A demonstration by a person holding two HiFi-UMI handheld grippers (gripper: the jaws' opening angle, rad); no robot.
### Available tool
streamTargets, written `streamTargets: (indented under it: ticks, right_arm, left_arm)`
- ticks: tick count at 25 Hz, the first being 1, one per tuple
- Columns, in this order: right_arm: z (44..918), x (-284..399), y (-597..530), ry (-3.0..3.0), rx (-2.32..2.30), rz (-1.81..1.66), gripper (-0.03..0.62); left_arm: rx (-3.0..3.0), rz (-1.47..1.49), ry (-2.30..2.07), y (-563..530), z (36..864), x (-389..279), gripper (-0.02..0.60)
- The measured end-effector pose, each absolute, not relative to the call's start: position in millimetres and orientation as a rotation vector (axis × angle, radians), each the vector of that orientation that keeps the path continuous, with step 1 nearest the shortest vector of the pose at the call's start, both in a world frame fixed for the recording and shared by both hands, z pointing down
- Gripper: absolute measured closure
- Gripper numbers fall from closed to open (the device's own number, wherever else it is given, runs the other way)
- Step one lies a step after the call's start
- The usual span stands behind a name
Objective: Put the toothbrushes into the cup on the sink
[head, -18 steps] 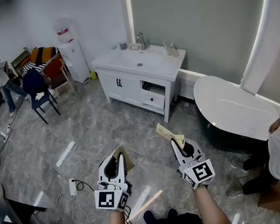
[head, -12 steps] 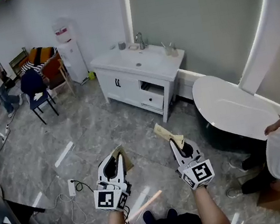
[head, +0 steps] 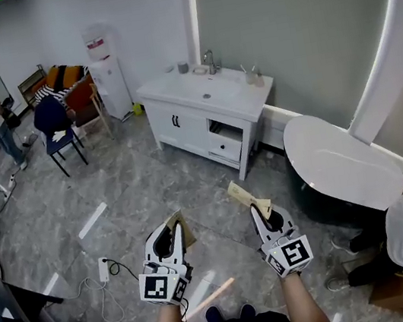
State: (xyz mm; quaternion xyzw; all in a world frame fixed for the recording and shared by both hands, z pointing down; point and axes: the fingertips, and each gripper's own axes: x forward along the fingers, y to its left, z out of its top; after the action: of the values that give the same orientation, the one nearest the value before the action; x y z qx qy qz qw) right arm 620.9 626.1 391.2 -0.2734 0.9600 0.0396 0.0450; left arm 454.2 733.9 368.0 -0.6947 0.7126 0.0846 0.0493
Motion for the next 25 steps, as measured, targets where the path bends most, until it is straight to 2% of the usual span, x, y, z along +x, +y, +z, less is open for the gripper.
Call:
streamTargets:
  ticks: [16, 25]
  right_arm:
    - [403.1, 550.7, 633.1, 2.929, -0.879, 0.103, 0.545]
    - [417.5, 495.0, 570.8, 2.939, -0.855, 0.089, 0.545]
  left_arm:
    - [-2.097, 0.282, 2.139, 739.1, 365.2, 368.8, 0.511]
    - [-2.090, 0.284, 2.143, 674.4, 373.2, 318.9, 0.511]
